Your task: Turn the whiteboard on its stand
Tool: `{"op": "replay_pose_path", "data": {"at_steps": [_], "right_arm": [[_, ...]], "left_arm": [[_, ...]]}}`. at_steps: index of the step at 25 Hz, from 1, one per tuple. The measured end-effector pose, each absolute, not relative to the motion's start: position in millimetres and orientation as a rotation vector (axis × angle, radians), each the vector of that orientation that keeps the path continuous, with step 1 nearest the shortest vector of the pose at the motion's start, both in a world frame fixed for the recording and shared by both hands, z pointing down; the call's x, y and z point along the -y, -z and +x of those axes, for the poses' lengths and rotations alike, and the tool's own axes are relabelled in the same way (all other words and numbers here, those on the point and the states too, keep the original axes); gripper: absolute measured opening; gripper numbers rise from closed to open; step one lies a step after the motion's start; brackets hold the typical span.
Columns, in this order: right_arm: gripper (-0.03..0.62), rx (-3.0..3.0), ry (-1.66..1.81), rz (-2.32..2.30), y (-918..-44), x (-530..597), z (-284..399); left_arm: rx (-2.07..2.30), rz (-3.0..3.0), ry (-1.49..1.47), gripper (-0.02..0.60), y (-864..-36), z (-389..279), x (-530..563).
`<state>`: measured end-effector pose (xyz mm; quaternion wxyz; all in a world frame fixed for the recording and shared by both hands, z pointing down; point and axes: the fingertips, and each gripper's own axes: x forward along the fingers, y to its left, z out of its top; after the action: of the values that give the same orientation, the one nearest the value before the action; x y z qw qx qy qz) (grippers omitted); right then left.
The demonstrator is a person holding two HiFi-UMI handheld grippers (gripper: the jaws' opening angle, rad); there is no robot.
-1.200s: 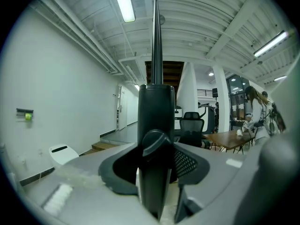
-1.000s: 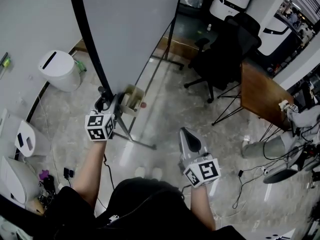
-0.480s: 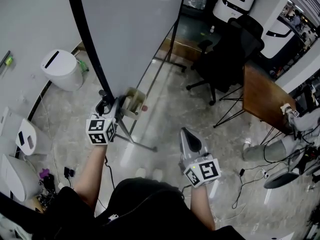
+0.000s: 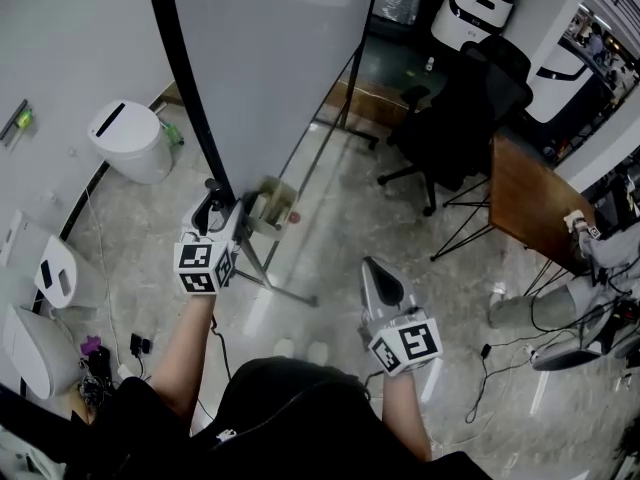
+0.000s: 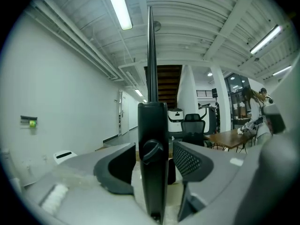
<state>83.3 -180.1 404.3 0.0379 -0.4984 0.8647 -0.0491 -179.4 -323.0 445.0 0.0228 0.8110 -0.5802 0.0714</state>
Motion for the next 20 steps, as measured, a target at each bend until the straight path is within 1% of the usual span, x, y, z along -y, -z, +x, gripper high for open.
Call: {"op": "replay_pose_path", "data": {"at_steps": [13,20], "right_arm": [[0.006,-2.653,0.134,-1.516,-405,171,84],[0.006,-2.637,0.134,-1.529,-403,170,94]], "left_arm": [[1.847,2.569,-0.076,0.258,-389,-179,305],[1.895,2.655,-0.006,0.23,-343,-165,293]]}}
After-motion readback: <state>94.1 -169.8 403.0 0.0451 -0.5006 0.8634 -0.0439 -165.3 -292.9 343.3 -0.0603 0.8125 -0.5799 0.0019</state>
